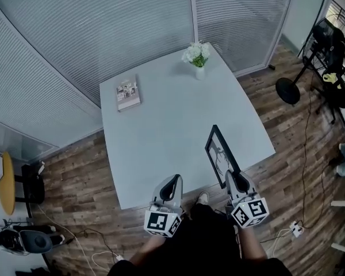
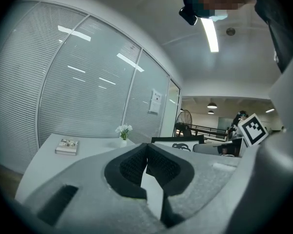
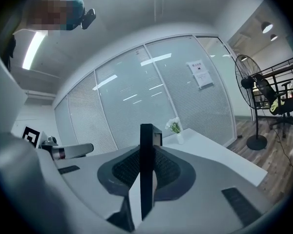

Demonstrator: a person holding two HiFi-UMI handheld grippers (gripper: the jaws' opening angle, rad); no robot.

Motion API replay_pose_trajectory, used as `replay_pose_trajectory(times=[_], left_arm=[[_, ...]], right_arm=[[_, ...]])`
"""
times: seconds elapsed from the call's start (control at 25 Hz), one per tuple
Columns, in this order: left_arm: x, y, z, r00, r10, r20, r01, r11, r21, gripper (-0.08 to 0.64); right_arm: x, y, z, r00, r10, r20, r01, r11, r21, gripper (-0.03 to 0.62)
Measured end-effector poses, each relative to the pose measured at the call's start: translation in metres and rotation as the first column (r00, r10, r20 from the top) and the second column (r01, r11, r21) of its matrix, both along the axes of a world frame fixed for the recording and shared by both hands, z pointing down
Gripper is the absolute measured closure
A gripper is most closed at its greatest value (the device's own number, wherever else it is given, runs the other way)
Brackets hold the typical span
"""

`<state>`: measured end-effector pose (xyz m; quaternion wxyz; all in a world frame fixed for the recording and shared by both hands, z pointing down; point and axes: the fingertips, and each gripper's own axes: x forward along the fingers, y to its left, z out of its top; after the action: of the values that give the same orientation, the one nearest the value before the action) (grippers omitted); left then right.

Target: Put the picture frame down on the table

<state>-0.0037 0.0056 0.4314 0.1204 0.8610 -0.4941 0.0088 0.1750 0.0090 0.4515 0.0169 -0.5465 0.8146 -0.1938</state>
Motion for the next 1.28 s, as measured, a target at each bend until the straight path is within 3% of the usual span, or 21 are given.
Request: replay_pose_trajectory(times=[0.36,0.92,1.12,1.28], left_arm=[[-0.002,-0.023,0.006,0.997,-0.067,0.033,0.067,0.998,-0.006,0.545],[-0.002,-0.083,0.014,0.998,-0.052,0.023,0.052,0.999,0.014,0.545],[-0.001,-0.097,0.025,0.999,-0.039,0.034,0.039,0.999,0.000,0.545],[-0.010,-0.109,0.031,0.998,-0.055,0.030,0.056,0.998,-0.029,0.545]], right_arm=[[0.002,-0.031,0.018,0.997,-0.058,0.046,0.060,0.998,-0.035,0.525],[-0.009,-0.072,0.059,0.991,-0.111,0.076,0.122,0.982,-0.146,0.525],[-0.016,-0.088,0.080,0.982,-0.165,0.087,0.180,0.961,-0.211,0.525],[-0.025,-0.102,0.097,0.969,-0.227,0.094,0.244,0.929,-0.279,0.525]])
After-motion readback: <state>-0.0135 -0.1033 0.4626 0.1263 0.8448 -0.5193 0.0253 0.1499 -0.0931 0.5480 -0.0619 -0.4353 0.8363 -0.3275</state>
